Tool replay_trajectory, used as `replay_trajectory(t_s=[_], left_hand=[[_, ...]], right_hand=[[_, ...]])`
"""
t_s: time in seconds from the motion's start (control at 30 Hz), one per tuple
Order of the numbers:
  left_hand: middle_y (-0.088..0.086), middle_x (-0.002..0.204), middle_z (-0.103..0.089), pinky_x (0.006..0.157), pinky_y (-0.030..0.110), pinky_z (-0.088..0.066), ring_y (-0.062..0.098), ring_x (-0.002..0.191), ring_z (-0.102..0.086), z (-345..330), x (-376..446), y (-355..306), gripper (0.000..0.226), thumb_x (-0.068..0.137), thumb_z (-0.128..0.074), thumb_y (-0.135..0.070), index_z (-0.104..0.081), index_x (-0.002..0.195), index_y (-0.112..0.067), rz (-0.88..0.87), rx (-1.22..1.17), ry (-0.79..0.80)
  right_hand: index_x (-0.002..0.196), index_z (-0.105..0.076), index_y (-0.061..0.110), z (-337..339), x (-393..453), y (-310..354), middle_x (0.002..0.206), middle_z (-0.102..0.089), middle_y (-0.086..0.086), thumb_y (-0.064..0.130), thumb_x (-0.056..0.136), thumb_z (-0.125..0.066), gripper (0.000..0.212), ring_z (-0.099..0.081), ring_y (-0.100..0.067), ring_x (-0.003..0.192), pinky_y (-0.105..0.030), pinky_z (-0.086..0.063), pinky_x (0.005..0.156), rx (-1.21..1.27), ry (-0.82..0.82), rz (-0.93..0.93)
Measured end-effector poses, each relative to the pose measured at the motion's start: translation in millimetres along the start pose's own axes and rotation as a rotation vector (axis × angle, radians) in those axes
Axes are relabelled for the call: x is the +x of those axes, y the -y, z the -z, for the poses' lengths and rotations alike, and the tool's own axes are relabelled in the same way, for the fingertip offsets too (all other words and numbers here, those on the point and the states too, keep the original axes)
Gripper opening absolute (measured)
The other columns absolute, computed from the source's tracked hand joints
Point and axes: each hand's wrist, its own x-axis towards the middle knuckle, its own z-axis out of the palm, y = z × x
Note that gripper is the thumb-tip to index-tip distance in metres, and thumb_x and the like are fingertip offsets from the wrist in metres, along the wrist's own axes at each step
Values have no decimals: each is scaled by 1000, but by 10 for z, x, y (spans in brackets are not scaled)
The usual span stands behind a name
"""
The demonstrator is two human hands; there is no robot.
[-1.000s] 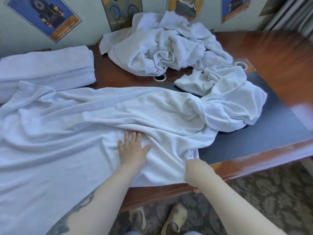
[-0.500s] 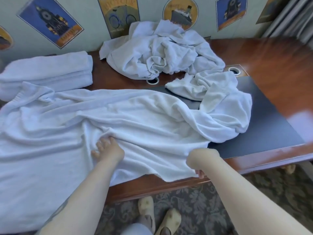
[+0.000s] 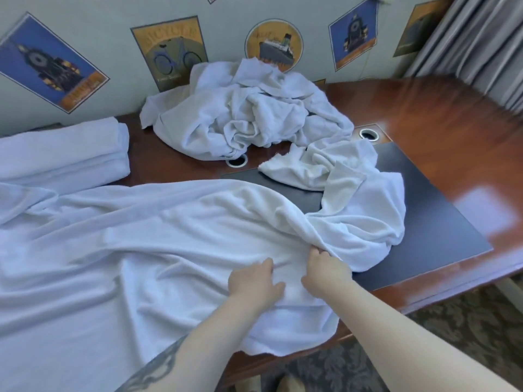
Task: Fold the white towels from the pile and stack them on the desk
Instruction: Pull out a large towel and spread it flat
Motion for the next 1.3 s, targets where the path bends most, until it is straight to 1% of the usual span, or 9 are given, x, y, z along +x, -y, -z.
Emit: replay_trajectory(t_s=[0.1, 0.17, 0.33, 0.5, 0.7, 0.8, 0.9, 1.07, 1.3], left_hand=[[0, 109, -65, 72, 30, -40, 22, 103, -61, 215, 205, -56, 36, 92, -45, -55, -58, 100, -22, 30, -36, 123], [1, 104, -67, 67, 28, -40, 23, 98, -63, 351, 326, -111, 29, 93, -46, -44, -61, 93, -20, 2, -116, 43], [-6, 110, -61, 85, 35, -48, 17, 104, -57, 547, 481, -504, 24, 91, -49, -15, -63, 109, -21, -165, -494, -324], [-6, 122, -64, 97, 32, -38, 17, 115, -53, 613, 822, -1010, 34, 92, -48, -6, -65, 118, -19, -312, -381, -394], [3, 129, -52, 91, 37, -37, 27, 120, -47, 534, 1309, -1497, 38, 88, -57, -38, -45, 119, -18, 90, -102, 8], [4, 123, -54, 97, 38, -36, 28, 120, -48, 536, 1480, -1809, 55, 79, -65, -43, -42, 121, -16, 218, -190, 66], [-4, 96, -61, 100, 38, -34, 24, 105, -56, 627, 1570, -2017, 18, 79, -61, -35, -50, 88, -24, 227, -262, 100], [-2, 75, -59, 81, 31, -44, 21, 79, -59, 889, 1551, -2072, 14, 83, -64, -27, -56, 73, -24, 235, -358, 130], [17, 81, -62, 57, 25, -39, 22, 72, -58, 1398, 1765, -2295, 21, 95, -58, -22, -54, 75, -16, 72, -388, 131]], right_hand=[[105, -57, 15, 200, 54, 44, 89, -63, 0, 26, 89, -49, 20, -62, -23, 82, -28, -46, 63, 150, -34, 6], [88, -59, 18, 343, 116, -13, 76, -57, 4, 25, 87, -48, 13, -57, -23, 78, -29, -41, 58, 332, -288, -7], [120, -56, 21, 503, 340, -366, 120, -57, 3, 10, 91, -42, 35, -54, -19, 104, -32, -39, 76, 742, -442, -57], [133, -51, 23, 664, 804, -913, 139, -49, 1, -2, 85, -42, 55, -39, -21, 127, -32, -36, 97, 373, -532, 68], [152, -23, 31, 1021, 1612, -1509, 161, -14, -5, 12, 91, -44, 67, -15, -24, 147, -37, -17, 115, 113, -380, 230], [154, -13, 32, 1101, 1867, -1655, 152, -28, -8, 24, 85, -54, 81, -40, -29, 130, -38, -35, 102, 113, -278, 282], [153, -8, 25, 1254, 1983, -1835, 131, -45, -1, 37, 71, -72, 104, -52, -25, 115, -35, -46, 81, 260, -87, 300], [88, -64, 23, 1466, 1961, -2249, 76, -63, 17, 45, 53, -84, 46, -59, -10, 76, -25, -47, 64, 397, 249, 349], [73, -54, 4, 1686, 1864, -2587, 66, -49, 4, 35, 81, -74, 38, -46, -15, 63, -31, -31, 61, 801, 126, 437]])
